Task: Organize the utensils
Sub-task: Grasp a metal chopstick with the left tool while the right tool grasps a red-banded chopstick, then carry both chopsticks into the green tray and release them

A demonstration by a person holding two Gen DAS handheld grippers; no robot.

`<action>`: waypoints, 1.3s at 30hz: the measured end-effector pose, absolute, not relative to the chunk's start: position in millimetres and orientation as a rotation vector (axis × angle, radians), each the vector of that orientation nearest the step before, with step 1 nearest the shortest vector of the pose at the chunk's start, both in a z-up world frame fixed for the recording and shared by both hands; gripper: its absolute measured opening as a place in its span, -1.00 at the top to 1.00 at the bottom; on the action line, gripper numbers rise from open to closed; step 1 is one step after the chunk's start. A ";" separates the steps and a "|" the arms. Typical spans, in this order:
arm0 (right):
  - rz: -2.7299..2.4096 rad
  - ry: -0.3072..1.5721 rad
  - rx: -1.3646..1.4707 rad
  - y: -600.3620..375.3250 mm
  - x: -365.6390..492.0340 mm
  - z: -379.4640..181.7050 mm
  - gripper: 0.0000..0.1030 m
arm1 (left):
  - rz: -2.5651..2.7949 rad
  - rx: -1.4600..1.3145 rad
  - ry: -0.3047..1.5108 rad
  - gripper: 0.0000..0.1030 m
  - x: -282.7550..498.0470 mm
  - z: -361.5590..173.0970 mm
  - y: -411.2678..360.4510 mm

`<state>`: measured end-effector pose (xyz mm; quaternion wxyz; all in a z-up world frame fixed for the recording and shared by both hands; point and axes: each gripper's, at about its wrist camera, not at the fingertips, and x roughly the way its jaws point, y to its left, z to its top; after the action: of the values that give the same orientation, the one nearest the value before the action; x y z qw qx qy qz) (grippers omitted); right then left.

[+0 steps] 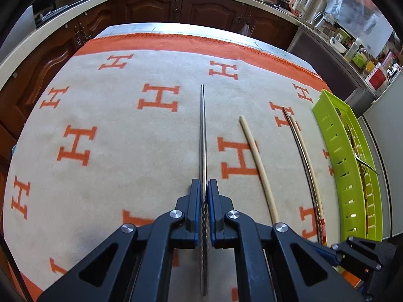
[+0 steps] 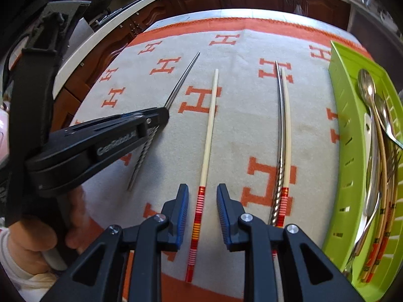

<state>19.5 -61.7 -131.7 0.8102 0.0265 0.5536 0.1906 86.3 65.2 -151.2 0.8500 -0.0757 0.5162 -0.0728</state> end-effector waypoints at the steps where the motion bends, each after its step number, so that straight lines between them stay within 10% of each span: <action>1: 0.399 1.169 0.033 -58.5 20.3 -132.0 0.54 | -0.156 -0.167 1.092 0.93 84.1 -151.1 67.8; 7: 0.323 1.101 -0.097 -46.3 18.6 -132.7 0.88 | -0.182 -0.197 1.090 0.93 75.1 -141.1 73.6; 25: 0.156 0.945 0.271 -195.5 7.6 -59.5 0.89 | -0.408 -0.182 0.959 0.96 62.1 -59.1 -5.7; 39: 0.004 1.127 0.219 -241.0 13.3 -111.0 0.87 | -0.396 -0.084 0.923 1.00 61.1 -47.0 -32.1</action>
<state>13.3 -241.0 -111.0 0.8398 0.1038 0.5329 0.0019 61.1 -32.1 -47.0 0.8757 -0.0400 0.4422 -0.1895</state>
